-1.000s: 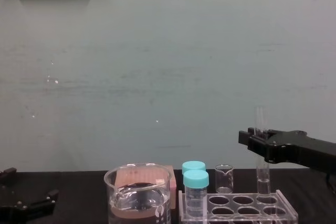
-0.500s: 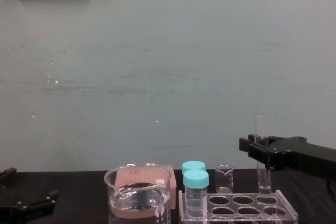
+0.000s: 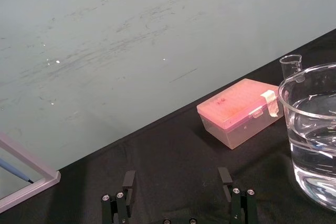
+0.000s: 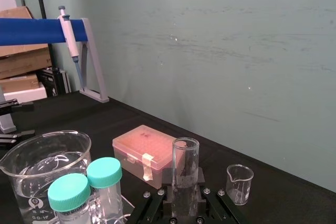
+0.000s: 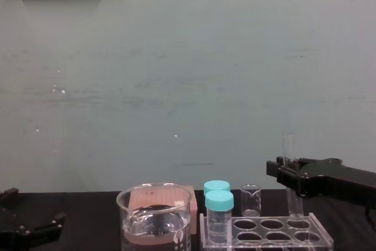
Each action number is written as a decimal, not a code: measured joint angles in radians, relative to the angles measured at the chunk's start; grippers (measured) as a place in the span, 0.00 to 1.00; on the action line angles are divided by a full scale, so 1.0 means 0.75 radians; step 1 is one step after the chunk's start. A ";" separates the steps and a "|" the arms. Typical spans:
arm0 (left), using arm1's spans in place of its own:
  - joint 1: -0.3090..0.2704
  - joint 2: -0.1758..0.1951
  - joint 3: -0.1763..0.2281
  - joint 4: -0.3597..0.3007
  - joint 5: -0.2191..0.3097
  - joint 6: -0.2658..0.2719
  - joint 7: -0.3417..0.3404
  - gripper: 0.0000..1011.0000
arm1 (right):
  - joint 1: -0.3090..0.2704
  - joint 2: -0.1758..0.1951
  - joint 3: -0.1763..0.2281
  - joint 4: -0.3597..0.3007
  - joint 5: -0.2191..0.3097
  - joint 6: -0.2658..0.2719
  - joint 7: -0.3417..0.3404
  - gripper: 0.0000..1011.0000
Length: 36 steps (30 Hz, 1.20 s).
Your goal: Hold the test tube with one hand and immerse one end into the beaker, then return it to the test tube rack.
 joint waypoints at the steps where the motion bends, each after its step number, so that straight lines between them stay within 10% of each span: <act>1: 0.000 0.000 0.000 0.000 0.000 0.000 0.000 0.99 | 0.000 0.000 0.000 0.000 0.000 0.000 0.000 0.24; 12: 0.000 0.000 0.000 0.000 0.000 0.000 0.000 0.99 | -0.001 -0.001 0.002 -0.001 0.007 0.000 0.000 0.24; 36: 0.000 0.000 0.000 0.000 0.000 0.000 0.000 0.99 | -0.010 0.003 0.011 -0.021 0.019 0.003 0.002 0.96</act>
